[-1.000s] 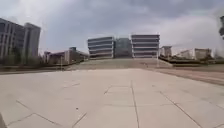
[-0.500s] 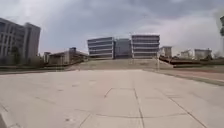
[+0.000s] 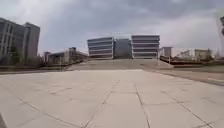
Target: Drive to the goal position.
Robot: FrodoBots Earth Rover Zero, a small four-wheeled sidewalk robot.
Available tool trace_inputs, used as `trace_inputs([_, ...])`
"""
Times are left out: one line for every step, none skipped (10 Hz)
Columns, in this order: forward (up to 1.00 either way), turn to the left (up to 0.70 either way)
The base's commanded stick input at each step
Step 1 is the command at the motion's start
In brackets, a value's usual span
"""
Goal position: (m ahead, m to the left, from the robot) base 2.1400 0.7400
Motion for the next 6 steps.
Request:
trace_inputs([0.70,0.00])
trace_inputs([0.70,0.00])
trace_inputs([0.70,0.00])
trace_inputs([0.70,0.00])
trace_inputs([0.70,0.00])
trace_inputs([0.70,0.00])
